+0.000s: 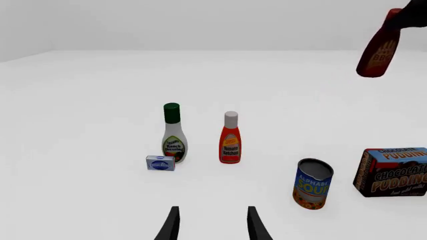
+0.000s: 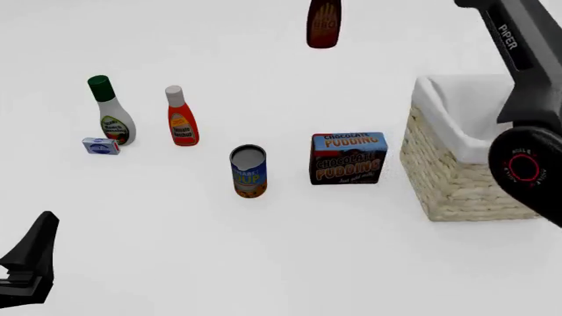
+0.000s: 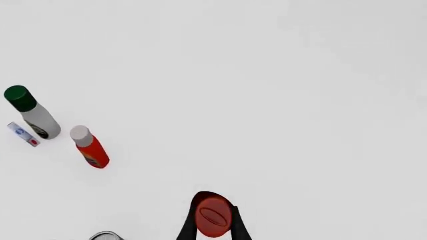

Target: Pick the bbq sauce and place it in the basket.

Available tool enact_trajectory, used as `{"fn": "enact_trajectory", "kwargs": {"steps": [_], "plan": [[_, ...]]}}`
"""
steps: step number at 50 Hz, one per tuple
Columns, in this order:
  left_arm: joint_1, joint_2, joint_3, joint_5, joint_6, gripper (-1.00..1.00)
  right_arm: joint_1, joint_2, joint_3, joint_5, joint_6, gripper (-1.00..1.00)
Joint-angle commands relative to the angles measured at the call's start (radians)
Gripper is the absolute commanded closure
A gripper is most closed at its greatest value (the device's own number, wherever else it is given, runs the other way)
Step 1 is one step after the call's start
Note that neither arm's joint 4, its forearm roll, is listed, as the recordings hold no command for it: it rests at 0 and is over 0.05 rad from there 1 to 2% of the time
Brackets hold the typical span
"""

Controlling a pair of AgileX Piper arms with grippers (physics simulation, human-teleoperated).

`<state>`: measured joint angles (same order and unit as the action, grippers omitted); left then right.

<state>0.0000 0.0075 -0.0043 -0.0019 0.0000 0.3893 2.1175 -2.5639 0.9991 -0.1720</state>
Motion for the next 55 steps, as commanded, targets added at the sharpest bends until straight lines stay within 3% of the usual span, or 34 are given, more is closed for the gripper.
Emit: {"fn": "enact_trajectory", "kwargs": {"steps": [1, 16, 31, 55], "plan": [[0.000, 0.000, 0.000, 0.000, 0.000, -1.00, -0.052, -0.206, 0.255, -0.095, -0.003, 1.00], [0.000, 0.000, 0.000, 0.000, 0.000, -1.00, -0.141, -0.402, 0.501, -0.173, -0.011, 1.00], [0.000, 0.000, 0.000, 0.000, 0.000, -1.00, -0.268, -0.616, 0.710, -0.187, -0.018, 1.00], [0.000, 0.000, 0.000, 0.000, 0.000, -1.00, -0.420, -0.784, 0.903, -0.221, -0.003, 1.00]]}}
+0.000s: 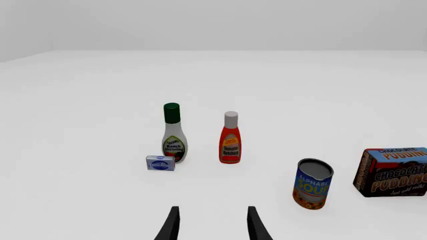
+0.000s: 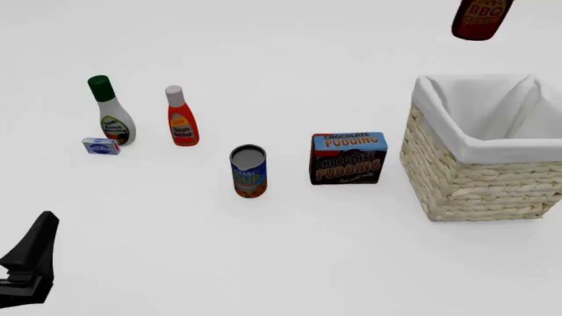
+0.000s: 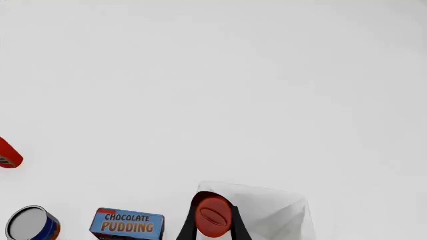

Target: Pick the bbq sauce and place it in the basket.

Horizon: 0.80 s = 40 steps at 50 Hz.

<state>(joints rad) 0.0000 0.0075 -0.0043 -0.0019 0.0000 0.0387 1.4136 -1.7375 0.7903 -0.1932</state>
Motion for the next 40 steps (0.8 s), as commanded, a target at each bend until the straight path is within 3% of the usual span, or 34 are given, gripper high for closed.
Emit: {"fn": "enact_trajectory", "kwargs": {"steps": [1, 15, 40], "plan": [[0.000, 0.000, 0.000, 0.000, 0.000, -1.00, -0.079, -0.088, 0.086, -0.015, 0.017, 1.00], [0.000, 0.000, 0.000, 0.000, 0.000, -1.00, -0.148, -0.139, 0.180, -0.046, 0.019, 1.00], [0.000, 0.000, 0.000, 0.000, 0.000, -1.00, -0.198, -0.125, 0.413, -0.204, 0.030, 1.00]]}}
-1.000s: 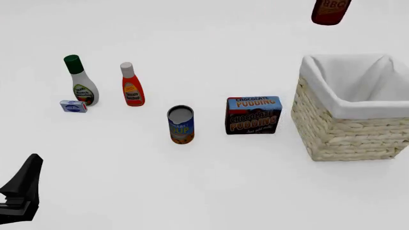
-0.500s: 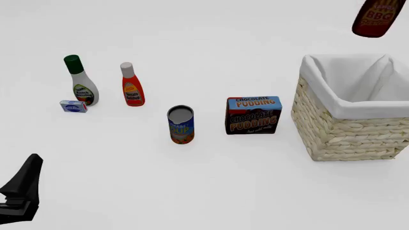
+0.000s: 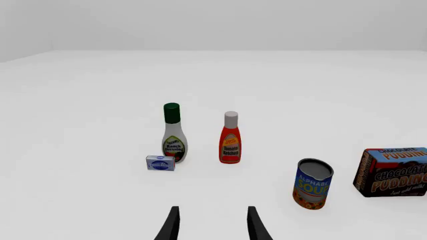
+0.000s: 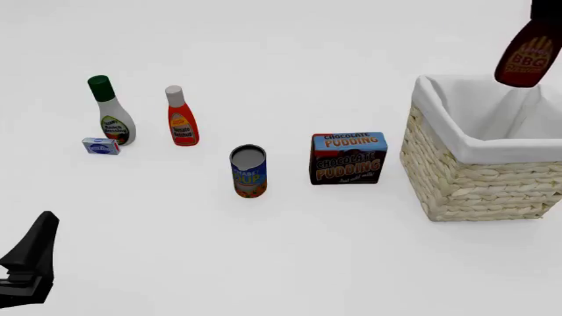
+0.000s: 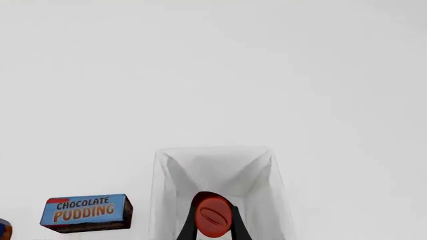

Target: Pick the bbq sauce and place it in the basket.

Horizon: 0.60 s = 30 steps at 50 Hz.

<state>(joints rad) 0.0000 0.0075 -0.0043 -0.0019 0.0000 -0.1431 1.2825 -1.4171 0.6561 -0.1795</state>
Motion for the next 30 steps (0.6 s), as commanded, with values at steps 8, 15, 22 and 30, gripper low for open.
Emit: {"fn": "enact_trajectory", "kwargs": {"steps": [8, 15, 22, 30], "plan": [[0.000, 0.000, 0.000, 0.000, 0.000, -1.00, -0.024, 0.022, 0.136, -0.106, 0.023, 1.00], [0.000, 0.000, 0.000, 0.000, 0.000, -1.00, -0.012, 0.052, 0.162, -0.139, 0.027, 1.00], [0.000, 0.000, 0.000, 0.000, 0.000, -1.00, -0.010, 0.075, 0.186, -0.170, 0.034, 1.00], [0.000, 0.000, 0.000, 0.000, 0.000, -1.00, -0.006, 0.103, 0.210, -0.202, 0.031, 1.00]]}}
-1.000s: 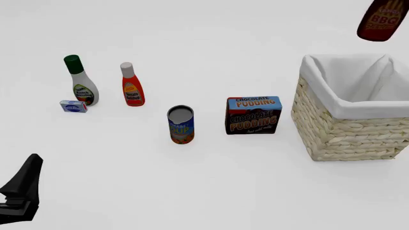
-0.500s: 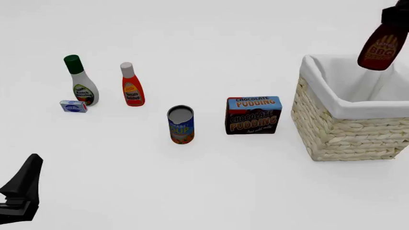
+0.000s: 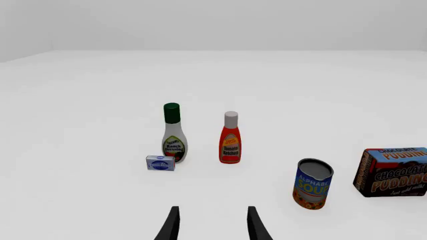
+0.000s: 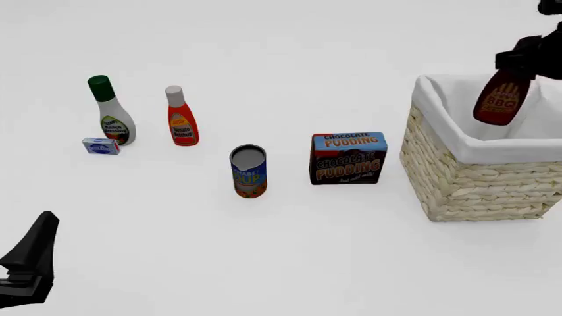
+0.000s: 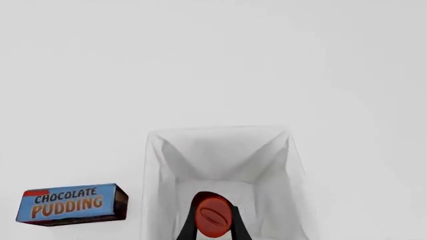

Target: Pick the bbq sauce and place it in the basket.

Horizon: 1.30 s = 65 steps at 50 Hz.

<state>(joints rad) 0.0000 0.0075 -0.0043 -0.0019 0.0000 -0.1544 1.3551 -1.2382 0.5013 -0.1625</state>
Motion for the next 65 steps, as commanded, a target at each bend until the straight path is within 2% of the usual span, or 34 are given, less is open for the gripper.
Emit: {"fn": "enact_trajectory", "kwargs": {"steps": [1, 26, 65], "plan": [[0.000, 0.000, 0.000, 0.000, 0.000, -1.00, 0.008, 0.036, 0.032, -0.052, 0.014, 1.00], [0.000, 0.000, 0.000, 0.000, 0.000, -1.00, 0.015, 0.158, 0.045, -0.137, 0.011, 1.00], [0.000, 0.000, 0.000, 0.000, 0.000, -1.00, -0.036, 0.270, 0.081, -0.222, 0.007, 1.00]]}}
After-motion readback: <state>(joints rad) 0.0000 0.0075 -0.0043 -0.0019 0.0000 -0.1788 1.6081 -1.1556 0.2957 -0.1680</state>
